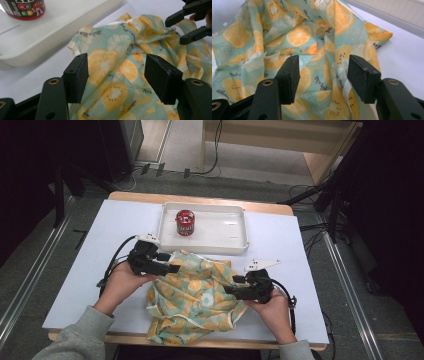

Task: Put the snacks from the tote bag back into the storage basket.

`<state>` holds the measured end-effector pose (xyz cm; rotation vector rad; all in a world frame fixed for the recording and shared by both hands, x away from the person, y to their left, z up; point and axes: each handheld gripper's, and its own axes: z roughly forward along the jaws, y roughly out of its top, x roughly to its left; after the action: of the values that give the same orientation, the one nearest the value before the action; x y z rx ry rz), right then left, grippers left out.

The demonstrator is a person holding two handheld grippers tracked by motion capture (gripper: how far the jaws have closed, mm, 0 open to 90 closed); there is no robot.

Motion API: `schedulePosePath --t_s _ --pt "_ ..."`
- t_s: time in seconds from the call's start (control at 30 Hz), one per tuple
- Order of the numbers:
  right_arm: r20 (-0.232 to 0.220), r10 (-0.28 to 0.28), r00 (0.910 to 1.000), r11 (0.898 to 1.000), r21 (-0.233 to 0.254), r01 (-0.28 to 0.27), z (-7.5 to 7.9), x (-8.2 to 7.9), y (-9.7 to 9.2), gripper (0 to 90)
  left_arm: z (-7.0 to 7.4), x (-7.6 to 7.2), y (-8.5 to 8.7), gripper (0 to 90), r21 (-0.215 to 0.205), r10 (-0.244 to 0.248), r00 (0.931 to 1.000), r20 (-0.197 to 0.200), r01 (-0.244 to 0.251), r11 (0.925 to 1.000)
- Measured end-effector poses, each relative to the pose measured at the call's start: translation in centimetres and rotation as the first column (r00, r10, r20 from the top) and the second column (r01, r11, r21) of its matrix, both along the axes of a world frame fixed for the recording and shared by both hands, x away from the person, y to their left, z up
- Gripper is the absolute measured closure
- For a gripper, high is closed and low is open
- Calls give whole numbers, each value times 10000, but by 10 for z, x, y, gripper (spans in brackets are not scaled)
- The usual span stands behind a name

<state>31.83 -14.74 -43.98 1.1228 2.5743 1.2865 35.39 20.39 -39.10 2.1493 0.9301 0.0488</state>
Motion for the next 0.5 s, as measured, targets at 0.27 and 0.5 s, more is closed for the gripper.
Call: schedulePosePath --t_s 0.27,0.5 --pt "6 27 10000 10000 3 -27 0 0 -1 443 -4 -13 6 361 -67 -37 10000 22 37 10000" --pt "47 61 10000 10000 -27 -61 0 0 -1 443 -5 -24 11 359 -130 -71 9999 130 73 9999"
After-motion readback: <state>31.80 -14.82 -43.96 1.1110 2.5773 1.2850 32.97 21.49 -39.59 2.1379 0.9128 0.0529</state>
